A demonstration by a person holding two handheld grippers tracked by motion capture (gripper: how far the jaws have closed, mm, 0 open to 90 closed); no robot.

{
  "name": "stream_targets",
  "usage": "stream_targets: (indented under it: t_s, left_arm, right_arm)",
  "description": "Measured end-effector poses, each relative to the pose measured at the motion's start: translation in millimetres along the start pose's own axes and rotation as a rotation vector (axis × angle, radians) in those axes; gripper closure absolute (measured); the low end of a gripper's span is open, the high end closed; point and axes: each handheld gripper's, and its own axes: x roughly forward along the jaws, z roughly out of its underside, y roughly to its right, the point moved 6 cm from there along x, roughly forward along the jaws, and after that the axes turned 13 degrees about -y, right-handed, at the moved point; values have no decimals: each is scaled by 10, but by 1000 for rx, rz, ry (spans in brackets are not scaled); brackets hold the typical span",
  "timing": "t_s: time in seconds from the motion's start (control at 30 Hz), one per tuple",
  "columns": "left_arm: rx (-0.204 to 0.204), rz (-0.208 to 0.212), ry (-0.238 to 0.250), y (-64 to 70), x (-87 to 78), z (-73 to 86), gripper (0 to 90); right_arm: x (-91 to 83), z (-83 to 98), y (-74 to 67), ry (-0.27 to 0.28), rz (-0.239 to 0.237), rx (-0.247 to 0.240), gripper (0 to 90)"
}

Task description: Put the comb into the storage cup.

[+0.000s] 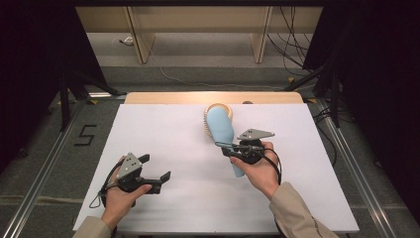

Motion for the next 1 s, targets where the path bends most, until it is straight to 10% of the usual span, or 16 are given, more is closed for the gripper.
stream_targets:
  t_s: [1.0]
  left_arm:
    - [34,111,3,385,203,-219,0]
  right_arm:
    - [102,-47,-216,31,-31,-6,705]
